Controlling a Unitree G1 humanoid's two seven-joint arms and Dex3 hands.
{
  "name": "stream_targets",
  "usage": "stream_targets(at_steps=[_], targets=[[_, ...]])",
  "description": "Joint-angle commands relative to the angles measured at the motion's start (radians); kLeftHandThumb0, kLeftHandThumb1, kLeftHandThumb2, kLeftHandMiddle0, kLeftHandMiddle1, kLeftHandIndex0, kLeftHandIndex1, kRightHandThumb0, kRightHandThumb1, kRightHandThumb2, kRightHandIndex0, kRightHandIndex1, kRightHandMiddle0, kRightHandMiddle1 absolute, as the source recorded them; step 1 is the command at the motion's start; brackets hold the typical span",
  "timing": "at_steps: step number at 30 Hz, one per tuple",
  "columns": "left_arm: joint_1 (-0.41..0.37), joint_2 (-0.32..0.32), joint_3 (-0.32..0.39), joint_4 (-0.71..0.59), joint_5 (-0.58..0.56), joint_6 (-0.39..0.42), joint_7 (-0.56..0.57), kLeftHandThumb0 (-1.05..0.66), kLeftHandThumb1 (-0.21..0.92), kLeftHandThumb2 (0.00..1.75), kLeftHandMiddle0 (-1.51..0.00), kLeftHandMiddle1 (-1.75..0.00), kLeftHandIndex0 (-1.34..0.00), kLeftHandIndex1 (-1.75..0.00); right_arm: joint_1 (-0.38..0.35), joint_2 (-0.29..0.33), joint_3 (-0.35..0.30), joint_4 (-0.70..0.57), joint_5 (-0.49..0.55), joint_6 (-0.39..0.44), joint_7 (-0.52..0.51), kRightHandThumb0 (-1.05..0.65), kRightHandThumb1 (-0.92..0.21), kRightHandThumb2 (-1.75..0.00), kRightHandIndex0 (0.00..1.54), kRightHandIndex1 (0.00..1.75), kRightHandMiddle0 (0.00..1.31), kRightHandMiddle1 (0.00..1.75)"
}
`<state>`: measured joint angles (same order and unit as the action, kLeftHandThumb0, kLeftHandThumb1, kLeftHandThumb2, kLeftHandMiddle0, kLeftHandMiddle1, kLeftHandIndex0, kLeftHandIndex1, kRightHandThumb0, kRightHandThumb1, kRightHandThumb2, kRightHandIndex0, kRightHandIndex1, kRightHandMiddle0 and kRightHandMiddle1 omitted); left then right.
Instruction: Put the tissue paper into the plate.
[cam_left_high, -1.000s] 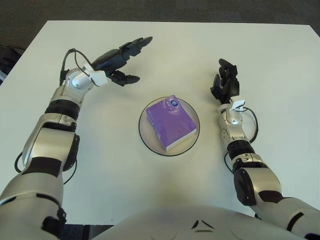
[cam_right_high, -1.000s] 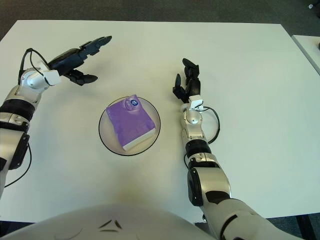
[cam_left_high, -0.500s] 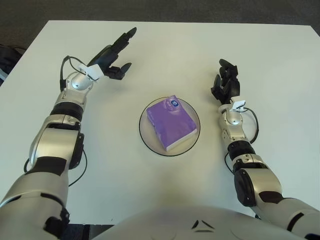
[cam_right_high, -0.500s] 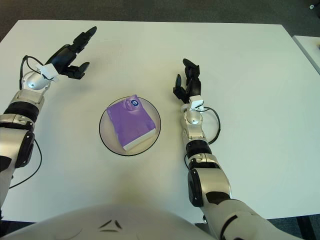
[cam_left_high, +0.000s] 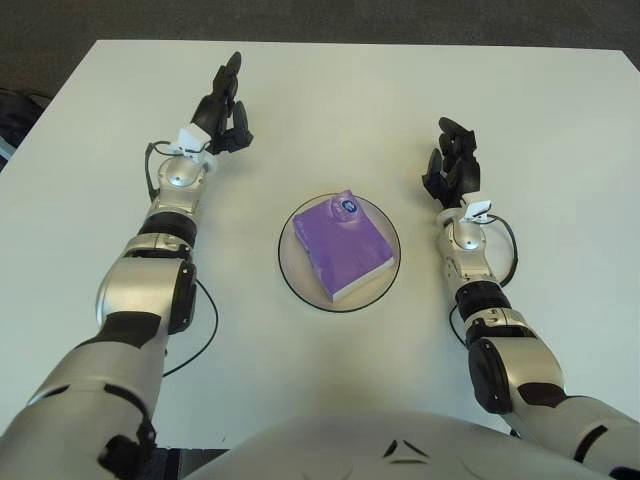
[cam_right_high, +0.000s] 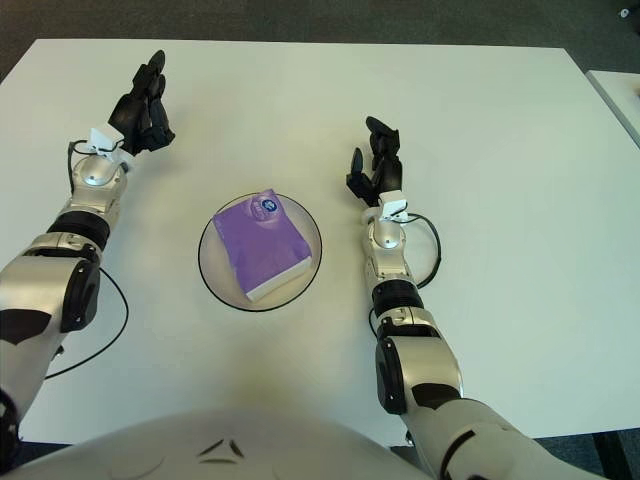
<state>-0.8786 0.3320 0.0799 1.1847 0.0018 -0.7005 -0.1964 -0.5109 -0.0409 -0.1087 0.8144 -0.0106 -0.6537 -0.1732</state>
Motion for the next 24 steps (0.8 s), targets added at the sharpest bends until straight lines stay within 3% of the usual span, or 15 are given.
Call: stream_targets(at_steps=[1, 6, 17, 24], targets=[[0.057, -0.050, 0.032, -0.015, -0.025, 0.038, 0.062, -1.05, 0.92, 1.24, 0.00, 0.00, -0.01, -0.13, 0.208, 0.018, 0.008, 0.101, -0.017, 0.009, 0.002, -0.54, -0.92, -0.78, 0.23, 0.33, 0.00, 0.74], [0.111, -0.075, 0.034, -0.045, -0.015, 0.036, 0.095, -1.05, 0.92, 1.23, 0.00, 0.00, 0.00, -0.18, 0.211, 0.019, 0.009, 0.097, -0.020, 0.010, 0.000, -0.54, -0.92, -0.79, 0.23, 0.33, 0.00, 0.74], [0.175, -0.102, 0.042, -0.079, -0.020, 0.064, 0.074, -1.05, 0.92, 1.24, 0.00, 0.00, 0.00, -0.05, 0.213, 0.021, 0.012, 0.094, -0.026, 0.010, -0.008, -0.54, -0.92, -0.79, 0.23, 0.33, 0.00, 0.73], [0.233, -0.120, 0.015, -0.124, 0.024, 0.042, 0.125, -1.05, 0.92, 1.26, 0.00, 0.00, 0.00, -0.04, 0.213, 0.023, 0.013, 0.096, -0.025, 0.005, -0.007, -0.54, -0.92, -0.79, 0.24, 0.33, 0.00, 0.74]])
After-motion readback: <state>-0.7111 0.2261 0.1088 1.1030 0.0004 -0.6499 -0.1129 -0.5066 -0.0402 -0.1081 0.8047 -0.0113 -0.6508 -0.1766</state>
